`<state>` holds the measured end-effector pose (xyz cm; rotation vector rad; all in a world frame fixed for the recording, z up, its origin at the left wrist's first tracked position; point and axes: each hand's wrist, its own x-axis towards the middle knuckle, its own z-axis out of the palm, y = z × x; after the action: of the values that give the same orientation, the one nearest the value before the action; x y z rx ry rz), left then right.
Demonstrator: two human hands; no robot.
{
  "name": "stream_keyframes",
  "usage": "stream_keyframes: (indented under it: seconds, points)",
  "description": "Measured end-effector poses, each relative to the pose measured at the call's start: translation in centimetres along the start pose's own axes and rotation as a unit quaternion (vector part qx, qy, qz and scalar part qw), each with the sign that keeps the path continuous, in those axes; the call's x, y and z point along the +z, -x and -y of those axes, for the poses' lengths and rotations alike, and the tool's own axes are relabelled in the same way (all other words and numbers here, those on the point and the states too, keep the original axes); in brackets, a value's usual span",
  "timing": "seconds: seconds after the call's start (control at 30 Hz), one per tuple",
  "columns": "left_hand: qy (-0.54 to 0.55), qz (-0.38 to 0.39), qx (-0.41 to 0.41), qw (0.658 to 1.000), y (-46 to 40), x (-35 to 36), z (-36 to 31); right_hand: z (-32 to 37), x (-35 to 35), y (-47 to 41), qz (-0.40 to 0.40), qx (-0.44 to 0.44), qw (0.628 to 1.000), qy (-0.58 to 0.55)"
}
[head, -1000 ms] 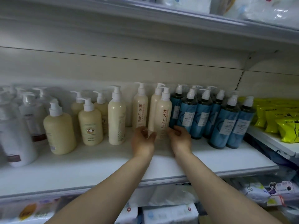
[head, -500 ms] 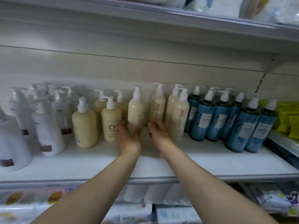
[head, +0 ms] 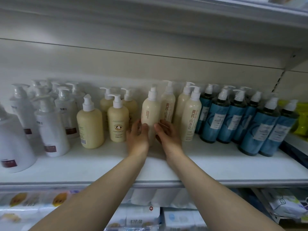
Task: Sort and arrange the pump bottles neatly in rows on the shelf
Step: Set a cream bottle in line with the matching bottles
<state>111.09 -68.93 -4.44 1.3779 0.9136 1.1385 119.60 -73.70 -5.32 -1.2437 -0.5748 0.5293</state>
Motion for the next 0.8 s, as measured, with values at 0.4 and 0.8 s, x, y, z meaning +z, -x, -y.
stream_keyframes:
  seconds: [0.4,0.8]
  points:
    - [0.003,0.145,0.023,0.989,0.8,-1.7,0.3,0.2,-1.9,1.3,0.007,-0.018,1.000,0.010]
    - [-0.004,0.171,0.004,0.985,-0.4,0.1,0.1,0.7,-4.6,1.5,-0.057,-0.064,0.996,0.034]
